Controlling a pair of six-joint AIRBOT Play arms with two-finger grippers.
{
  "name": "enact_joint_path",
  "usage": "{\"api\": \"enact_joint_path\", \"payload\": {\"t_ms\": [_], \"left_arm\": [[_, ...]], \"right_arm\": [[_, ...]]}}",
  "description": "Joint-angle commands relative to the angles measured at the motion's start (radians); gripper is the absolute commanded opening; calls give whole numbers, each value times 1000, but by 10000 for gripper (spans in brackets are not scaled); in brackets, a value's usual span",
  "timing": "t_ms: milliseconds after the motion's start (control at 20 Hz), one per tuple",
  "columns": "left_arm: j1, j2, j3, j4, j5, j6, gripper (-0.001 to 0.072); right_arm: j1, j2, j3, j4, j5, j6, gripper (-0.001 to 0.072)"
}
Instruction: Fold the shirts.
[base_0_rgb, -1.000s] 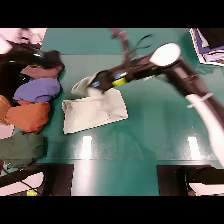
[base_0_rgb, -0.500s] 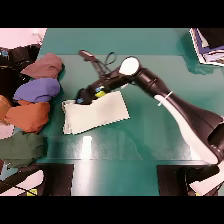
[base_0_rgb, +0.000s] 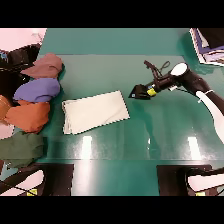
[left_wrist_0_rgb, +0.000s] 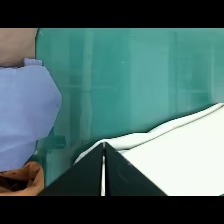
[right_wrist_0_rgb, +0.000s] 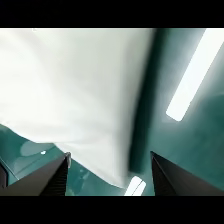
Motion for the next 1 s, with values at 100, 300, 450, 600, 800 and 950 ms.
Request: {"api": "enact_joint_path", "payload": {"t_ms": [100,300,450,600,800,950], "left_arm": [[1,-2,0,-3,14,0,28],[1,-2,0,-3,7,0,28],[1,-2,0,-4,-2,-1,28],[-17,-2,0,-10,-18,-4,28],[-106,-2,0,-10,-18,-11,27],[-188,-2,0,-10,-13,-20,28]], "right_arm": [[16,-166,29,101,-4,-2,583],[142,-315,188,192,28,-2,578],[206,-374,281,200,35,-3,389],[225,-383,339,194,46,-31,37],[166,-325,369,190,72,-31,15],[45,-202,299,190,39,-30,15]]}}
